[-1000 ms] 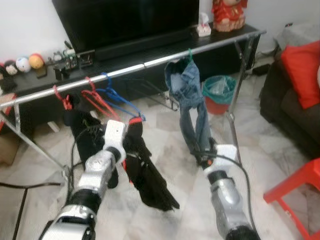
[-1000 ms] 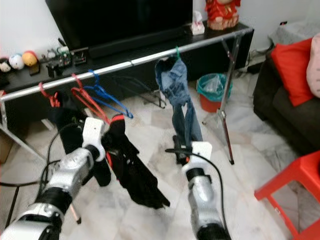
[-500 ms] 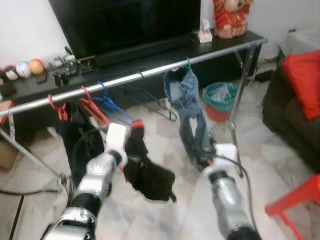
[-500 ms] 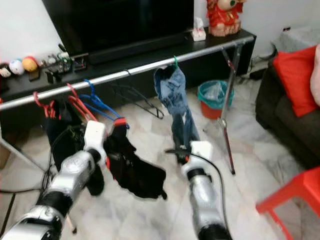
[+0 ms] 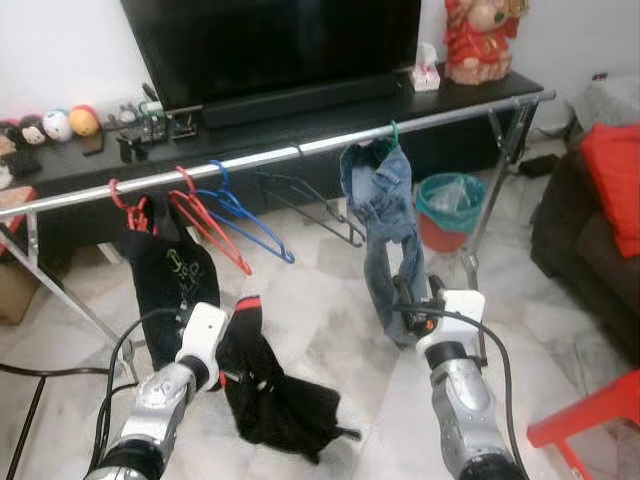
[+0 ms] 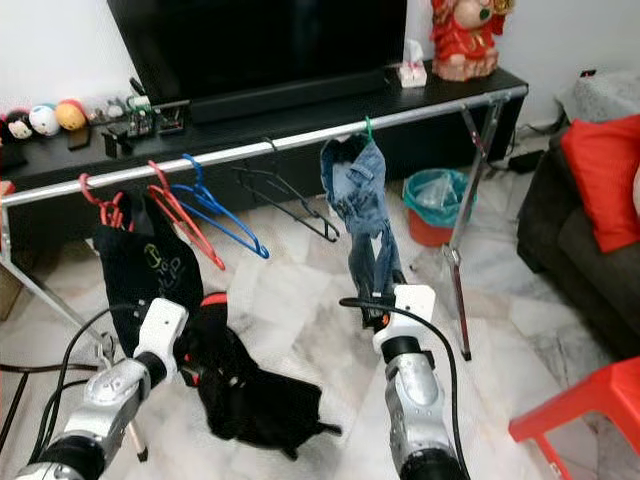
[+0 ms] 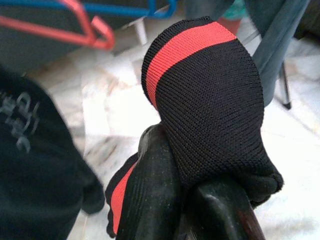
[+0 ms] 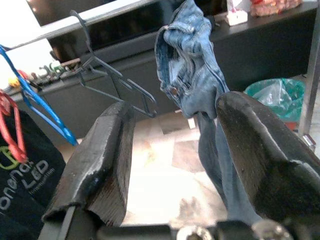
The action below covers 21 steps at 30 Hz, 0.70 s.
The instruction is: Hang hanger
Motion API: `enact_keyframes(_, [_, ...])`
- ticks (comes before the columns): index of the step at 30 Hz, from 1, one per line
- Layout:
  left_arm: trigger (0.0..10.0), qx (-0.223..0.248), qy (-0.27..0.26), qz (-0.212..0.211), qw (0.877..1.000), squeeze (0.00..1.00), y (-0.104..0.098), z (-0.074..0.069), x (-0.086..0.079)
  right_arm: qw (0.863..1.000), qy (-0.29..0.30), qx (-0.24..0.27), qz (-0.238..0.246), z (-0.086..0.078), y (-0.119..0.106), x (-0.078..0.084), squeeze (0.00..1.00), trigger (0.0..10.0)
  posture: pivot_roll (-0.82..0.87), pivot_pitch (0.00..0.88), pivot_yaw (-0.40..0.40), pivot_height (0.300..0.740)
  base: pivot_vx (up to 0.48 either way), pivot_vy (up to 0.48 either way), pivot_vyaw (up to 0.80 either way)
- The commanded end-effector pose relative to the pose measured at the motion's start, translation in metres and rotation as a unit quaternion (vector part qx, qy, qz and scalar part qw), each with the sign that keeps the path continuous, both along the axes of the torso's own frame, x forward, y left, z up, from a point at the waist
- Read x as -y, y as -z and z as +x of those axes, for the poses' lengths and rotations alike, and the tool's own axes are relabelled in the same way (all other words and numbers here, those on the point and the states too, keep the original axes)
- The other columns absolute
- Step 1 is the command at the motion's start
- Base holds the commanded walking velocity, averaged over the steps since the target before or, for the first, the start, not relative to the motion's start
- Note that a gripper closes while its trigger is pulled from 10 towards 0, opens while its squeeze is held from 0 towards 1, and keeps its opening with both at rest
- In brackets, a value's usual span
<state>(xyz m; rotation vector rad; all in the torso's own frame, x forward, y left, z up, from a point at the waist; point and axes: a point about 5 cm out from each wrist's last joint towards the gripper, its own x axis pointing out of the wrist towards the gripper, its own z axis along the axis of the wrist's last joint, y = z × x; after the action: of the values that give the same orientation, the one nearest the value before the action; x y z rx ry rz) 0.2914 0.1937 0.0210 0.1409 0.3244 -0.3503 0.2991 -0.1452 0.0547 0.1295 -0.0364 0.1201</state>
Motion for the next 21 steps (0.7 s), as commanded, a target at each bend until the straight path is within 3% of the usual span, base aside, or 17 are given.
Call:
enact_keyframes(1, [10.0,-0.004,-0.021,0.011,1.0,0.0,0.003,-0.004,-0.011,1.0,-0.002,0.0,0.0,0.001,-0.001,-0.001,0.0,10.0,0.09,0.01,0.109,0.74,0.0,0.0,0.0])
enact_keyframes(10, [10.0,-0.038,-0.118,0.02,0.992,0.0,0.017,-0.021,-0.047,1.0,-0.001,-0.004,-0.004,0.0,0.0,0.001,0.0,10.0,0.09,0.002,0.107,0.74,0.0,0.0,0.0])
enact_keyframes(13, [10.0,-0.038,-0.214,0.013,0.976,0.0,0.016,-0.028,-0.076,1.0,0.002,-0.005,-0.003,-0.001,0.001,0.003,0.0,10.0,0.09,0.0,0.112,0.74,0.0,0.0,0.0])
enact_keyframes(17, [10.0,-0.04,-0.27,0.01,0.962,0.0,0.015,-0.036,-0.095,1.0,0.005,-0.007,-0.004,-0.001,0.002,0.004,0.0,10.0,0.09,0.0,0.112,0.74,0.0,0.0,0.0])
enact_keyframes(19, [10.0,-0.041,-0.321,0.014,0.946,0.0,0.015,-0.047,-0.116,1.0,0.008,-0.008,-0.005,-0.002,0.003,0.006,0.0,10.0,0.09,0.0,0.113,0.74,0.0,0.0,0.0])
enact_keyframes(20, [10.0,-0.041,-0.321,0.014,0.946,0.0,0.015,-0.047,-0.116,1.0,0.008,-0.008,-0.005,-0.002,0.003,0.006,0.0,10.0,0.09,0.0,0.113,0.74,0.0,0.0,0.0])
enact_keyframes(21, [10.0,-0.047,-0.342,0.016,0.938,0.0,0.016,-0.053,-0.124,1.0,0.009,-0.009,-0.005,-0.002,0.003,0.007,0.0,10.0,0.09,0.0,0.113,0.74,0.0,0.0,0.0])
